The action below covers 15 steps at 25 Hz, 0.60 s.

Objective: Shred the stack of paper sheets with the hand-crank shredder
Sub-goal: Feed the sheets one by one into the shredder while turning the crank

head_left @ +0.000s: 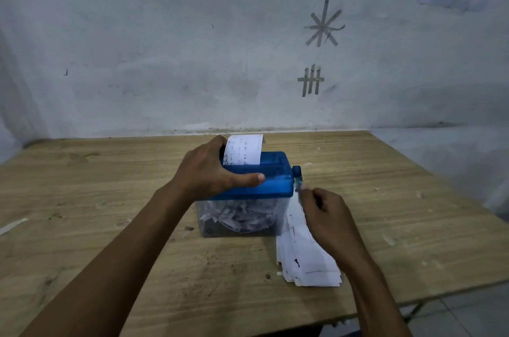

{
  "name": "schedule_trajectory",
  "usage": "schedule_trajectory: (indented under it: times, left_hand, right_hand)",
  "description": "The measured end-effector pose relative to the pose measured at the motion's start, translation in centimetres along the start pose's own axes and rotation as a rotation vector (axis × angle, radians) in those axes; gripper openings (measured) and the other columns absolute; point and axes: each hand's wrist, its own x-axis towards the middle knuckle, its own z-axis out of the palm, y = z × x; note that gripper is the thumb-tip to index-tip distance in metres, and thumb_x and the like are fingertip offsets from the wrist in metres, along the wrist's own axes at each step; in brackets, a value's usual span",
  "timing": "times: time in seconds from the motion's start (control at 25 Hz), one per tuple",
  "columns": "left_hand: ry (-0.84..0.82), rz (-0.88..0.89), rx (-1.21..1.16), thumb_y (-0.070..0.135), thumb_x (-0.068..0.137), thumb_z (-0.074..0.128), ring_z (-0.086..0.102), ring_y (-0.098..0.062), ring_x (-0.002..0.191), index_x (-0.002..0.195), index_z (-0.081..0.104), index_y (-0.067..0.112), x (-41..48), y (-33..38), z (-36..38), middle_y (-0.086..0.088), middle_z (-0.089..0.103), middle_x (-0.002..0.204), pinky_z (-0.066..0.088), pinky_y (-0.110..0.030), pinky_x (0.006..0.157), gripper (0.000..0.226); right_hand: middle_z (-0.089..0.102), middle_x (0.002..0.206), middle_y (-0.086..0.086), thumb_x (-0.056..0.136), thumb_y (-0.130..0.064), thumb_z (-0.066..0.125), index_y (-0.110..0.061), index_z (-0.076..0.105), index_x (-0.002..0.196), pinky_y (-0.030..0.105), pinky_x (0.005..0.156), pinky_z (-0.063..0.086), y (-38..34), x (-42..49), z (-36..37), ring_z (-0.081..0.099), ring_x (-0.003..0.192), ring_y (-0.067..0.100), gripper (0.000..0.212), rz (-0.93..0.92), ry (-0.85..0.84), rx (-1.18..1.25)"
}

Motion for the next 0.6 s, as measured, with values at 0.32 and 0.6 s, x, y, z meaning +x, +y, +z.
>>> schedule_trajectory:
  times: [0.32,0.6]
  left_hand:
    - [-0.056,0.045,0.086,0.101,0.039,0.051,0.056,-0.012,0.08,0.099,0.048,0.027,0.1,-0.3,-0.1,0.009,0.058,0.093,0.047,-0.035,0.07,0.095]
    - [-0.028,0.096,0.006,0.093,0.048,0.062,0.061,-0.013,0.099,0.136,0.047,0.026,0.2,-0.5,0.1,0.006,0.062,0.129,0.056,-0.031,0.083,0.111]
  right_hand:
    - [0.051,0.047,0.006,0.108,-0.039,0.029,-0.012,0.047,0.051,0.024,0.045,0.032,-5.6,6.1,0.2,0.048,0.042,0.018,0.066,-0.145,0.444,-0.162]
    - [0.049,0.057,0.006,0.095,-0.022,0.039,-0.011,0.051,0.071,0.025,0.046,0.036,-4.1,14.5,2.5,0.042,0.051,0.021,0.03,0.312,-0.01,0.319]
